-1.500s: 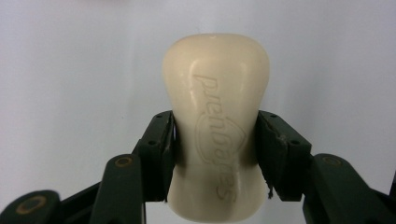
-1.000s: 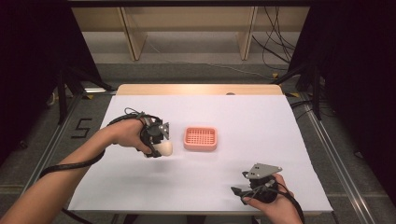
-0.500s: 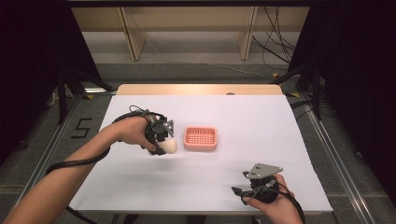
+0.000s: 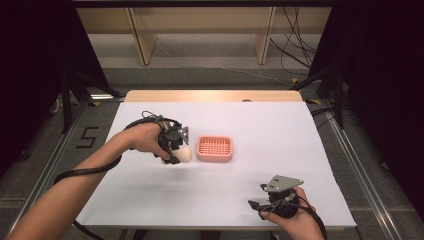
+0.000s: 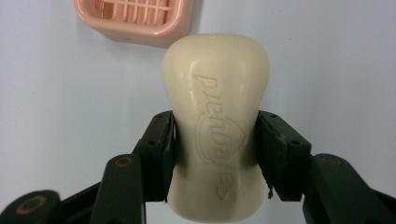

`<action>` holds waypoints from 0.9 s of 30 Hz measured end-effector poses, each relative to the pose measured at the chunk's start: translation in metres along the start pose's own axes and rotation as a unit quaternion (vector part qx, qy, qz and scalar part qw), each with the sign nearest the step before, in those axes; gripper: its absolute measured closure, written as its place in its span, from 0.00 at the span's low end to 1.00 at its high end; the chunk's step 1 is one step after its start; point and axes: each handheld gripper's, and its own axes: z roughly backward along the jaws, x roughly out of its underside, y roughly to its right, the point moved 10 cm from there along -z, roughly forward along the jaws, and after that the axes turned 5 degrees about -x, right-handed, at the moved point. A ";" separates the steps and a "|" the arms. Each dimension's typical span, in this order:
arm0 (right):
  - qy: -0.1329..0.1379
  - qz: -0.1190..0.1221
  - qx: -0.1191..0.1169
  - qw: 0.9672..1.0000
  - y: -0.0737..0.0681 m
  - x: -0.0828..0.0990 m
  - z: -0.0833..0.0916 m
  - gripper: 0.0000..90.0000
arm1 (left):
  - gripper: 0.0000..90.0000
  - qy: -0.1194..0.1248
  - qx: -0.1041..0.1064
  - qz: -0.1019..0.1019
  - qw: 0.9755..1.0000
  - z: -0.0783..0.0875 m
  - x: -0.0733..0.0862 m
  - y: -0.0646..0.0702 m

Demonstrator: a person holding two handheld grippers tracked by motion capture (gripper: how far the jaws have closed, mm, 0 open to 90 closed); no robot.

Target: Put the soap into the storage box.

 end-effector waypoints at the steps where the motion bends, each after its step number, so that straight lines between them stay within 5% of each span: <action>1: 0.001 0.001 0.001 1.000 0.000 0.000 0.000 0.37 | 0.55 0.001 -0.002 -0.004 1.000 0.000 -0.001 -0.001; 10: 0.006 0.013 -0.006 1.000 0.001 0.000 0.000 0.37 | 0.55 0.001 -0.002 -0.010 1.000 -0.001 -0.009 -0.003; 27: 0.000 -0.003 0.001 1.000 0.000 0.003 0.002 0.37 | 0.55 0.002 -0.001 -0.018 1.000 -0.004 -0.023 -0.006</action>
